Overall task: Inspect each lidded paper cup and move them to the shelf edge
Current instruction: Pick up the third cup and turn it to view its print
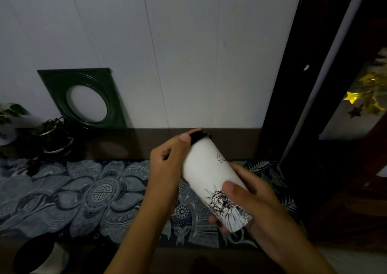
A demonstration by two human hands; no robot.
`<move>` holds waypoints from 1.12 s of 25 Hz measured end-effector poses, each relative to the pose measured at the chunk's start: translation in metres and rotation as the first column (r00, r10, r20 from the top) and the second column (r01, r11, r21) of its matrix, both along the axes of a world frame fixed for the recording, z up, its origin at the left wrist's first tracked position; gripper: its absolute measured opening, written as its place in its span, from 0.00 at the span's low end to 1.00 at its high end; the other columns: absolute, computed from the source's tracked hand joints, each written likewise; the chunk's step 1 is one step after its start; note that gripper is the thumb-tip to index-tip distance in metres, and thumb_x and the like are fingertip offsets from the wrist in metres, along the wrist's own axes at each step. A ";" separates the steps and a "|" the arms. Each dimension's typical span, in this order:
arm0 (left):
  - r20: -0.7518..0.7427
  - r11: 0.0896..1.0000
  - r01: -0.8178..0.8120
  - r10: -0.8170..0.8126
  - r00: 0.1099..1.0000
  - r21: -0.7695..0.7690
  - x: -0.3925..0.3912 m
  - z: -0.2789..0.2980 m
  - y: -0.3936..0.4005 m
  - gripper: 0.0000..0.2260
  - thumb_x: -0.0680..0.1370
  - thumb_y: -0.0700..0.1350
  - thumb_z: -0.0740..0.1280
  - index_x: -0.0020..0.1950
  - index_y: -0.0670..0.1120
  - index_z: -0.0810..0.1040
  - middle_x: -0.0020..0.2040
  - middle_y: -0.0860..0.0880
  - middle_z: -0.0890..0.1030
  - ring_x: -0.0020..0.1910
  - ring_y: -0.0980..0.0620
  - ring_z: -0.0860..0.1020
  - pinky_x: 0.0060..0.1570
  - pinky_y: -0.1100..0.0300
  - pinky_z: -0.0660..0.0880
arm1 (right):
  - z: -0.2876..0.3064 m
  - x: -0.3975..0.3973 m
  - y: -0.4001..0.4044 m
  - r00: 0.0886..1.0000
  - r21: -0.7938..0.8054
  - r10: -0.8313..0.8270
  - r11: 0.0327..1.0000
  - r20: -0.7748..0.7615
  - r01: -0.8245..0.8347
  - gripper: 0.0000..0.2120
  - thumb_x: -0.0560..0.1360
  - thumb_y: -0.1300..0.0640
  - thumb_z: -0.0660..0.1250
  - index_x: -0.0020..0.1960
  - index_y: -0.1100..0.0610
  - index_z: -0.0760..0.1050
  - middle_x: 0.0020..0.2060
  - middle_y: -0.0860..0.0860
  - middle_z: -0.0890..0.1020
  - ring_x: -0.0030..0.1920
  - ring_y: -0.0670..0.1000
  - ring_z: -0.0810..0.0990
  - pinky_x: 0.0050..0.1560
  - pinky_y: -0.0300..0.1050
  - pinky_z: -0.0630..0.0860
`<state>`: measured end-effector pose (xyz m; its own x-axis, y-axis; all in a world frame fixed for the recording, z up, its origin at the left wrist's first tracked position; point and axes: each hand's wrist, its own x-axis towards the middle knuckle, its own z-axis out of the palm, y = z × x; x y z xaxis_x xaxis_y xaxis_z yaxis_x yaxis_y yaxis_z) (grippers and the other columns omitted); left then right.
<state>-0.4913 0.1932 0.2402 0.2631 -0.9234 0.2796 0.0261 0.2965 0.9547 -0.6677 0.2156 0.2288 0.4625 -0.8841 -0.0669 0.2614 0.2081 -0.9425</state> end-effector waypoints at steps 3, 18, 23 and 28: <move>0.002 0.993 -0.114 0.114 0.993 0.035 -0.001 0.001 -0.005 0.15 0.72 0.64 0.66 0.41 0.56 0.87 0.36 0.54 0.85 0.36 0.56 0.82 0.30 0.63 0.76 | 0.005 0.003 0.005 0.852 -0.438 -0.232 0.899 -0.469 0.004 0.37 0.61 0.33 0.73 0.67 0.21 0.60 0.63 0.27 0.72 0.56 0.38 0.80 0.48 0.38 0.81; -0.015 0.999 -0.030 0.030 0.999 0.024 0.001 -0.001 -0.016 0.20 0.72 0.66 0.64 0.47 0.55 0.88 0.43 0.39 0.86 0.41 0.44 0.83 0.42 0.51 0.79 | 0.007 -0.006 -0.010 0.995 0.066 0.060 0.996 0.086 -0.066 0.25 0.61 0.44 0.80 0.57 0.37 0.81 0.51 0.55 0.87 0.36 0.57 0.87 0.30 0.48 0.82; 0.069 0.994 -0.087 0.082 0.994 0.065 -0.007 -0.008 -0.021 0.23 0.71 0.68 0.63 0.42 0.50 0.85 0.37 0.41 0.84 0.36 0.42 0.81 0.40 0.48 0.75 | 0.002 0.000 -0.013 0.645 -0.583 -0.392 0.806 -0.655 -0.103 0.44 0.61 0.28 0.65 0.72 0.23 0.46 0.60 0.26 0.67 0.54 0.39 0.78 0.50 0.38 0.80; 0.106 0.999 0.015 -0.019 0.994 0.040 -0.005 -0.009 -0.019 0.16 0.74 0.67 0.61 0.52 0.66 0.85 0.48 0.57 0.88 0.47 0.56 0.85 0.44 0.60 0.81 | 0.000 -0.007 -0.016 0.923 -0.413 -0.176 0.911 -0.343 0.020 0.36 0.63 0.37 0.74 0.68 0.25 0.66 0.63 0.36 0.79 0.54 0.41 0.84 0.45 0.36 0.82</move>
<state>-0.4958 0.1737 0.2309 0.2179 -0.9383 0.2684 -0.0714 0.2590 0.9632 -0.6745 0.1999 0.2290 0.3835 -0.9113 0.1498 -0.1176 -0.2091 -0.9708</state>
